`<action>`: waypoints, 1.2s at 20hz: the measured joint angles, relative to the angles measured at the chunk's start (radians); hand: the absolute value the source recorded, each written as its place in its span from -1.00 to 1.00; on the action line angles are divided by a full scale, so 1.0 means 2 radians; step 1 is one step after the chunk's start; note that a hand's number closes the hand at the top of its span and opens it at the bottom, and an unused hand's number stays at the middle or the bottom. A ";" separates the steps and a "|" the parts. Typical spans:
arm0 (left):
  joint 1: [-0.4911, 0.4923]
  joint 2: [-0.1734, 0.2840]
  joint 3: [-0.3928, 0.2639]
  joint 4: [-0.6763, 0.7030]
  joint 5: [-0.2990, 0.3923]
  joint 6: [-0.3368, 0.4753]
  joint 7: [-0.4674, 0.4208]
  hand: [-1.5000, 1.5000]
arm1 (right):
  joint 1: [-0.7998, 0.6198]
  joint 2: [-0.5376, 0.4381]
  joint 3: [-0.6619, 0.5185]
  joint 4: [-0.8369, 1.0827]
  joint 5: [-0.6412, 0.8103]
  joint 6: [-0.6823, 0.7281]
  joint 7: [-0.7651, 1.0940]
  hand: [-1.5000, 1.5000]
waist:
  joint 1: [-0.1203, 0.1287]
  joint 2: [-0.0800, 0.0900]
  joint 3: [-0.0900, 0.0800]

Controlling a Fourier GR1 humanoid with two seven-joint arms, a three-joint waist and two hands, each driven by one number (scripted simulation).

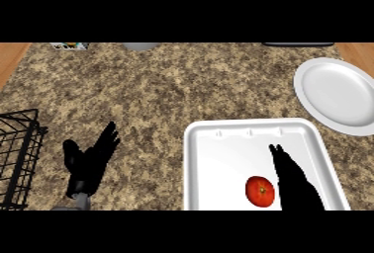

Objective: Pick the tomato from the tray and place it in the plate

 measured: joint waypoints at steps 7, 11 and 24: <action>0.006 -0.006 0.009 -0.007 -0.005 -0.010 0.000 0.00 | -0.013 0.014 -0.012 0.065 0.001 -0.012 -0.027 -1.00 | 0.000 0.000 0.000; 0.009 -0.007 0.010 -0.014 -0.012 -0.011 0.007 0.00 | -0.021 0.010 -0.022 0.085 -0.006 0.005 -0.038 1.00 | 0.001 0.000 0.000; 0.009 -0.017 0.021 -0.013 -0.022 -0.020 0.009 0.00 | -0.024 -0.010 -0.011 0.110 0.045 -0.010 -0.098 1.00 | 0.000 -0.001 -0.002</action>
